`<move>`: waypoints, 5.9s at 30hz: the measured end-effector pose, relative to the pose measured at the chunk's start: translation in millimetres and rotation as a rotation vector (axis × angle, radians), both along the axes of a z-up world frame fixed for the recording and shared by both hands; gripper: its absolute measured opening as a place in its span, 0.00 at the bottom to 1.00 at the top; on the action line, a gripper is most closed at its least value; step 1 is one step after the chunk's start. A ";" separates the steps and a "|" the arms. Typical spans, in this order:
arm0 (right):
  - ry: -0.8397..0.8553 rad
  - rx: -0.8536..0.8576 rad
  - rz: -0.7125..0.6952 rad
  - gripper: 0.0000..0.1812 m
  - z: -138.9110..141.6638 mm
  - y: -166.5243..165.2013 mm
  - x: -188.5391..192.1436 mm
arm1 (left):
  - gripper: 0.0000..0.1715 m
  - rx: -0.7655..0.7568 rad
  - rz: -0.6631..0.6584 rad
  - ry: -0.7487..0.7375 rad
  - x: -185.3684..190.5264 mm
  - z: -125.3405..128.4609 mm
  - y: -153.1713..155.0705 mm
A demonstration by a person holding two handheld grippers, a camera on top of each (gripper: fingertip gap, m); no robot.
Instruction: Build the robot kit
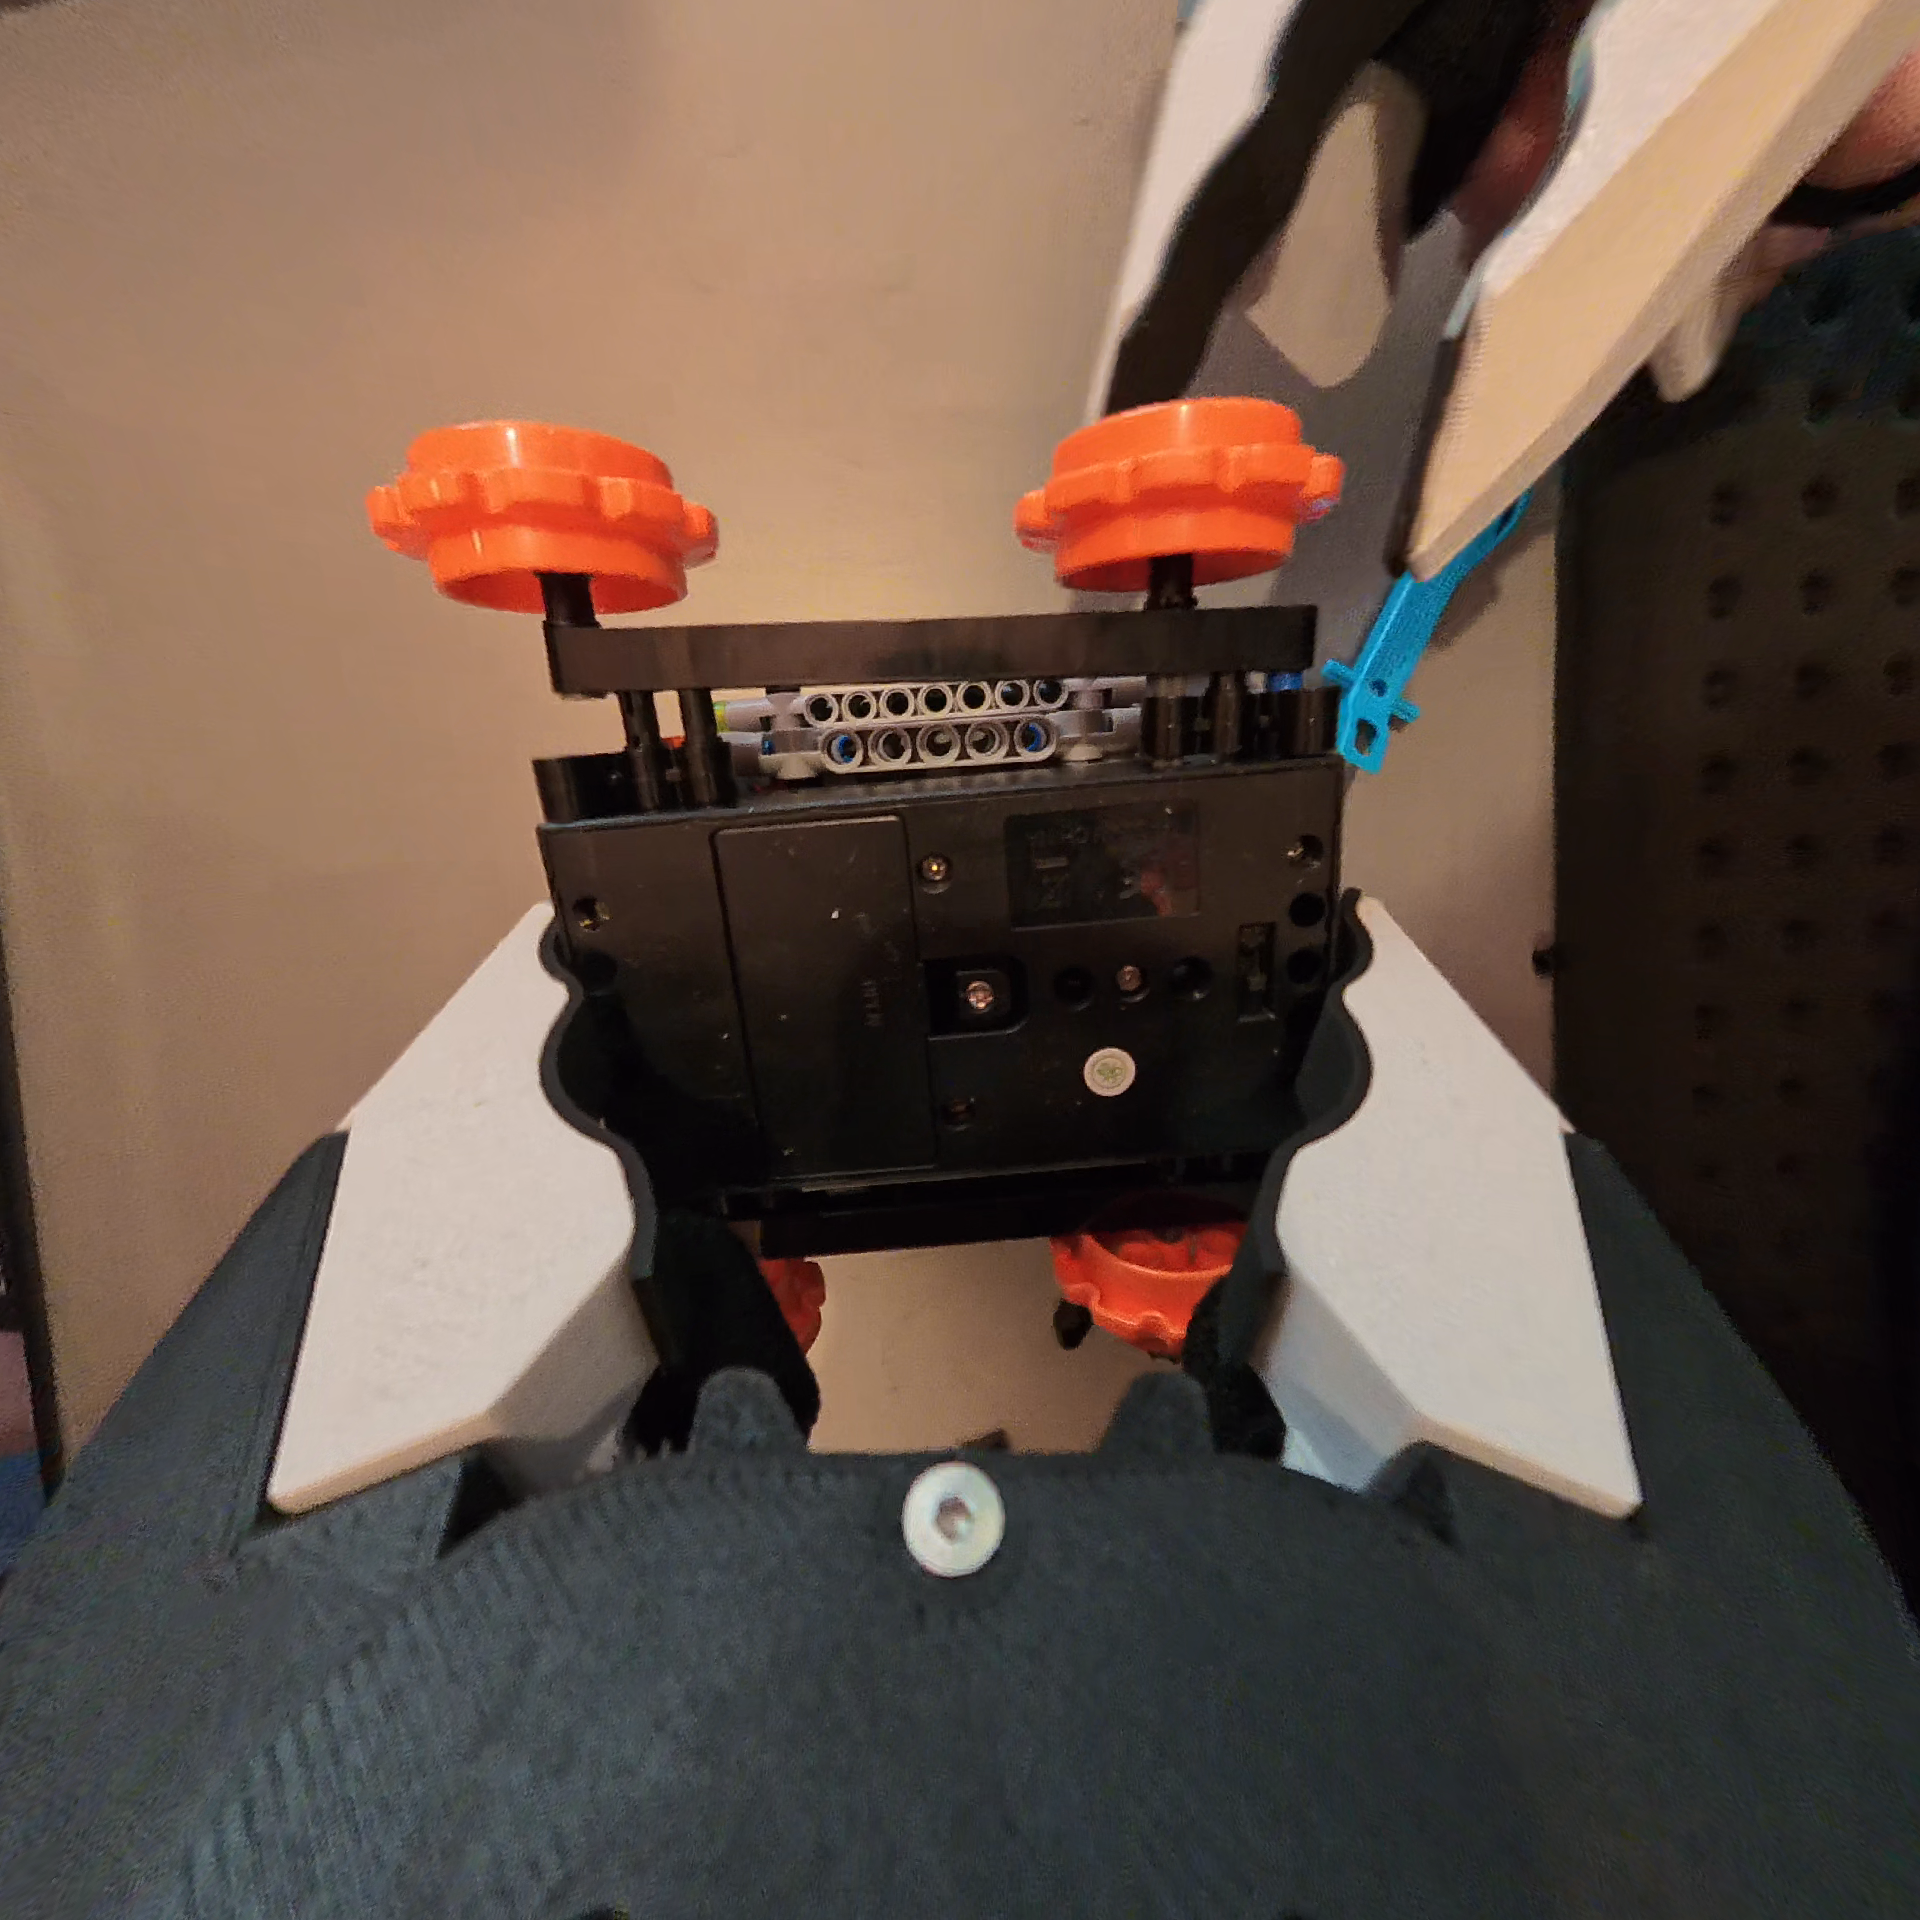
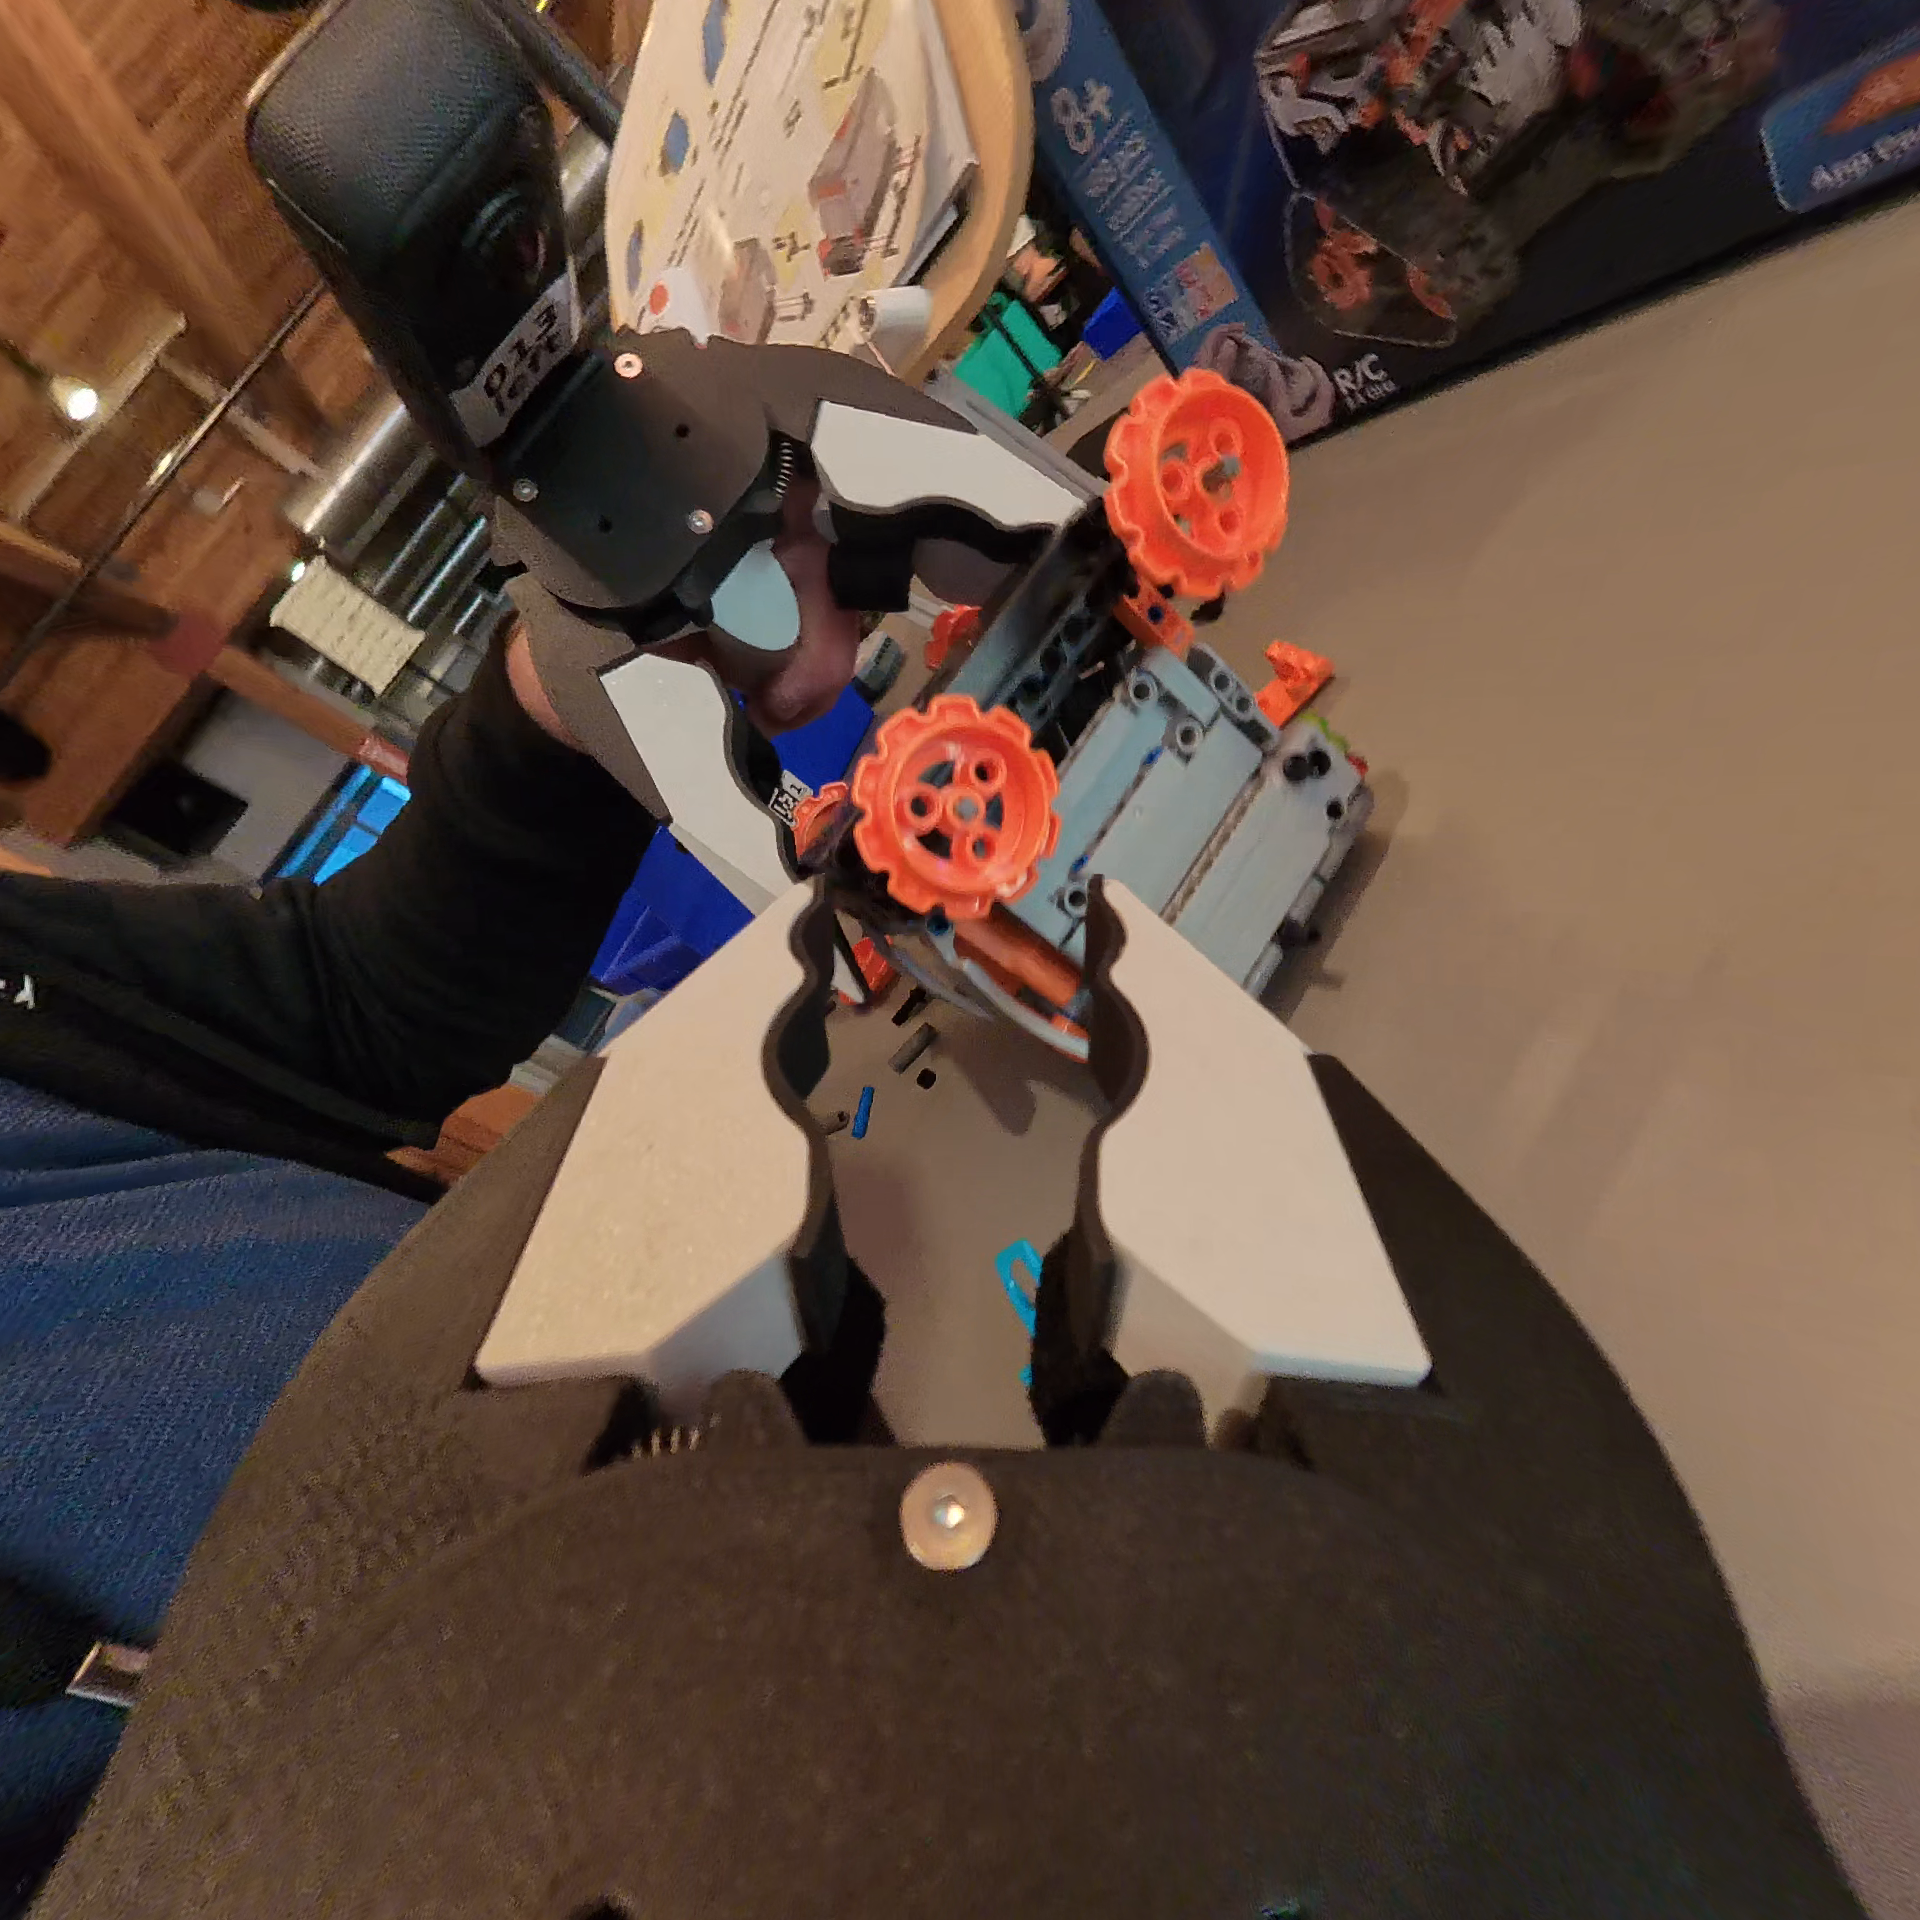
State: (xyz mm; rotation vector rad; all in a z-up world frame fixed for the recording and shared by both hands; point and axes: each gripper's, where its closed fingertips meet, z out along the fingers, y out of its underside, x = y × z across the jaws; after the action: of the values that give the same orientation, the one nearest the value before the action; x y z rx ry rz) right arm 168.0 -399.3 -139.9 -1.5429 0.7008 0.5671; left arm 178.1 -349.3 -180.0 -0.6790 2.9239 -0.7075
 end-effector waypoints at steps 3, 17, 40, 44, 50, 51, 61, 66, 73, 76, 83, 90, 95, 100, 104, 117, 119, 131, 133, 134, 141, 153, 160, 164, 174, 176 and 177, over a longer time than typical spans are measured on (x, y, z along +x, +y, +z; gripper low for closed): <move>0.013 -0.017 -0.028 0.15 -7.3 1.3 -12.5 | 0.79 -0.005 0.058 0.000 1.5 0.2 -1.0; 0.311 0.227 -0.281 0.07 3.2 2.6 9.5 | 0.79 -0.009 0.293 -0.034 3.7 1.0 -2.5; 0.169 0.177 -0.165 0.01 10.0 1.7 16.3 | 0.79 0.013 0.310 -0.120 13.0 2.8 -9.2; 0.202 0.214 -0.189 0.01 8.6 -0.9 18.8 | 0.79 0.005 0.295 -0.119 15.9 2.4 -11.6; 0.154 0.173 -0.107 0.01 10.7 -6.0 23.8 | 0.79 -0.003 0.276 -0.116 21.9 2.8 -16.6; 0.166 0.179 -0.109 0.01 10.2 -7.0 25.4 | 0.79 -0.007 0.276 -0.113 23.3 2.4 -17.8; 0.210 0.206 -0.277 0.02 8.8 -6.5 26.1 | 0.80 -0.027 0.250 -0.068 23.8 6.0 -20.9; 0.191 0.201 -0.288 0.03 12.6 5.6 18.7 | 0.89 0.019 0.309 -0.061 26.2 -0.6 -16.9; 0.165 0.158 -0.277 0.02 10.1 3.9 17.2 | 0.85 0.009 0.270 -0.099 29.2 -2.0 -17.2; 0.147 0.144 -0.276 0.02 7.8 -2.9 20.4 | 0.84 0.027 0.244 -0.087 31.7 -3.6 -23.1; 0.185 0.190 -0.219 0.01 6.9 -13.0 24.2 | 0.84 0.021 0.229 -0.093 35.5 -3.8 -32.4; 0.209 0.201 -0.239 0.01 7.1 -19.2 29.8 | 0.85 0.010 0.223 -0.097 40.9 -3.8 -38.3; 0.191 0.172 -0.177 0.01 7.4 -21.9 29.0 | 0.84 0.012 0.215 -0.094 40.3 -3.8 -40.4; 0.186 0.163 -0.170 0.01 7.3 -27.0 31.2 | 0.85 -0.003 0.215 -0.096 42.6 -3.6 -45.9; 0.244 0.247 -0.247 0.01 7.5 -29.0 32.8 | 0.85 0.001 0.211 -0.097 42.8 -3.8 -46.8; 0.172 0.126 -0.184 0.12 3.9 -37.9 13.4 | 0.85 -0.049 0.179 -0.138 34.9 -0.4 -41.9; 0.139 0.104 -0.148 0.13 8.6 -36.1 7.6 | 0.85 -0.087 0.187 -0.153 29.6 1.9 -35.5; -0.096 -0.069 0.006 0.14 6.4 -3.6 2.4 | 0.82 -0.309 0.261 -0.314 -15.1 14.3 28.8; -0.111 -0.082 0.042 0.14 5.5 7.6 -0.7 | 0.82 -0.331 0.285 -0.316 -19.6 12.0 34.1; -0.124 -0.106 0.056 0.14 2.4 12.8 -1.1 | 0.82 -0.340 0.296 -0.302 -22.4 9.5 35.5; -0.134 -0.171 0.125 0.14 -8.1 23.0 0.2 | 0.81 -0.338 0.357 -0.277 -28.0 -16.0 31.6; -0.148 -0.213 0.196 0.15 -1.0 -5.9 8.3 | 0.75 -0.367 0.287 -0.166 -47.9 -14.3 11.1; -0.202 -0.164 0.123 0.14 13.4 -18.7 35.7 | 0.47 -0.460 0.383 -0.119 -23.5 2.4 97.0; -0.209 -0.149 0.116 0.14 11.9 -16.2 37.4 | 0.30 -0.328 0.460 -0.188 16.6 -18.7 120.7; -0.212 -0.157 0.102 0.12 2.3 -16.1 39.1 | 0.06 -0.203 0.454 -0.179 46.9 -62.1 114.4; -0.210 -0.157 0.107 0.12 1.0 -15.0 38.1 | 0.04 -0.204 0.440 -0.168 46.7 -61.6 111.3; -0.216 -0.156 0.107 0.12 1.1 -14.5 38.3 | 0.04 -0.203 0.429 -0.166 46.4 -61.5 108.9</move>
State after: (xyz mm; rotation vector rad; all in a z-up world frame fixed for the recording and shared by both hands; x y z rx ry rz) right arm 206.3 -413.8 -138.8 -1.7651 0.5095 0.4241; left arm 224.5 -240.4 -241.5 -1.1555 2.4540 -0.9553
